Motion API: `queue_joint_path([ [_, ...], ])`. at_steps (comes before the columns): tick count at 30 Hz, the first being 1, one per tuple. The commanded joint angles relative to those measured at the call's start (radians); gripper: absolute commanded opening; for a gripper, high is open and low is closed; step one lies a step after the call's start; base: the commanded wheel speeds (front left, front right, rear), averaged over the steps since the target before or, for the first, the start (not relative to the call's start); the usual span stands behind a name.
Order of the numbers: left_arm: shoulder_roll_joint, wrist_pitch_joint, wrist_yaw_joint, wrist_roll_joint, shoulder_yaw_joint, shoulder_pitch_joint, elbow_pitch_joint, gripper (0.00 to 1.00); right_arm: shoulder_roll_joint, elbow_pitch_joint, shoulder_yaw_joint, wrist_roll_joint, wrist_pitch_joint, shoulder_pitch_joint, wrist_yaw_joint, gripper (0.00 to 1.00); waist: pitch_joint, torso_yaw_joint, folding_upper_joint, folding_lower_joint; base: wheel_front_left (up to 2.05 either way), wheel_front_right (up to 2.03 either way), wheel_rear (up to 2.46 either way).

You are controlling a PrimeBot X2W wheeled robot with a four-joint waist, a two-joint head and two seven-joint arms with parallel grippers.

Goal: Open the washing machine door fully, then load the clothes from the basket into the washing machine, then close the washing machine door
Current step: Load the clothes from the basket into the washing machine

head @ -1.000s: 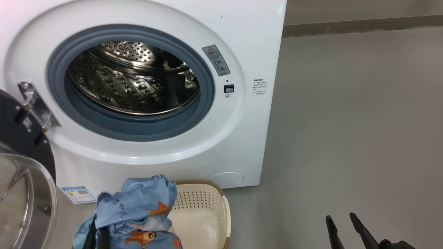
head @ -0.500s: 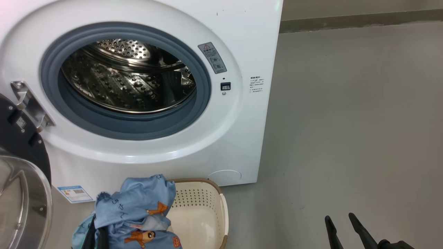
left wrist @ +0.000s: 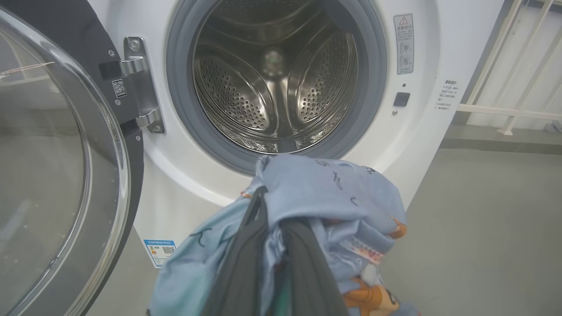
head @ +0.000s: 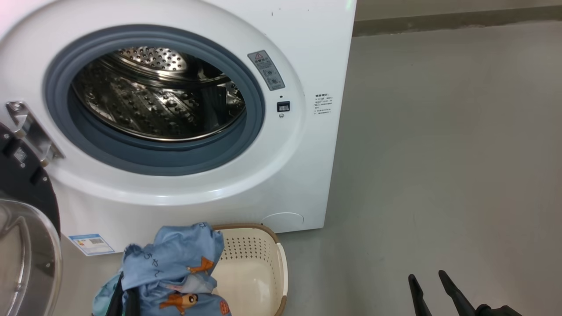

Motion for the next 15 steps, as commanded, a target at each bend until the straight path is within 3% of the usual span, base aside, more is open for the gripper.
queue_joint_path([
  [1, 0.003, -0.011, 0.0, -0.007, 0.024, -0.056, -0.023, 0.0, -0.006, -0.023, 0.036, -0.008, -0.008, -0.03, 0.002, 1.0, 0.011, -0.009, 0.0, 0.0, 0.0, 0.0, 0.0],
  [15, 0.009, -0.011, -0.001, -0.015, 0.101, -0.284, 0.018, 0.0, -0.005, -0.045, 0.083, 0.082, -0.008, -0.102, 0.002, 1.0, 0.179, -0.122, 0.0, 0.0, 0.0, 0.0, 0.0],
])
